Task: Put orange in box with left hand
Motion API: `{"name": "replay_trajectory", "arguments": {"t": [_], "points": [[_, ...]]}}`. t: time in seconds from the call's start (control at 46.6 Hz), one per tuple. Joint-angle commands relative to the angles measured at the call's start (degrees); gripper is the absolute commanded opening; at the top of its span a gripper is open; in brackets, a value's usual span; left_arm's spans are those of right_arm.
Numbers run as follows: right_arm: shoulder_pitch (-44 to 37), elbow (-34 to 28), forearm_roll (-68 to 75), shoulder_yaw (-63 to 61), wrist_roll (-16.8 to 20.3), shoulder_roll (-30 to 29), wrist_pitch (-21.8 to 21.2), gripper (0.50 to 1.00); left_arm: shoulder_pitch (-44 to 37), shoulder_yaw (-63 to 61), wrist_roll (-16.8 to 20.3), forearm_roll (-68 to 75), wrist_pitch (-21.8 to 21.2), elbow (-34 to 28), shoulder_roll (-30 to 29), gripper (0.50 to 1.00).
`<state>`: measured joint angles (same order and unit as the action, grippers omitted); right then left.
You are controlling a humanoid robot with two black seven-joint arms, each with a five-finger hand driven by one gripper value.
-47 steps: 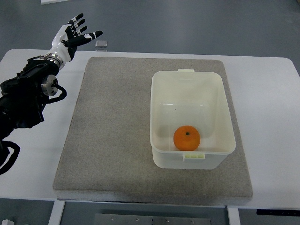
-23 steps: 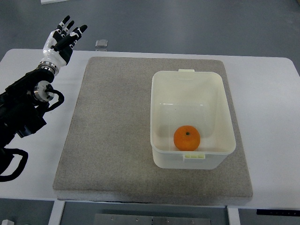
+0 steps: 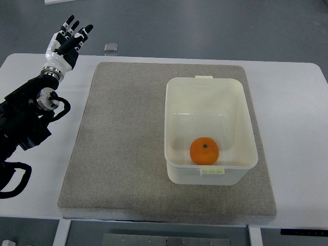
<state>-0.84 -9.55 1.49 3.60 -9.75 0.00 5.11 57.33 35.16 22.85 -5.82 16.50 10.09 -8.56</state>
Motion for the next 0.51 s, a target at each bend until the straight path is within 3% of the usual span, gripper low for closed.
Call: {"name": "replay_trajectory", "arguments": {"t": [0.0, 0.493], "points": [[0.0, 0.0, 0.0, 0.0, 0.0, 0.0, 0.0, 0.932, 0.1, 1.8, 0.0, -2.8, -0.2, -0.2, 0.0, 0.992], [0.1, -0.1, -0.3, 0.0, 0.2, 0.0, 0.0, 0.932, 0.1, 1.1, 0.0, -2.9, -2.0, -0.2, 3.2, 0.992]]}}
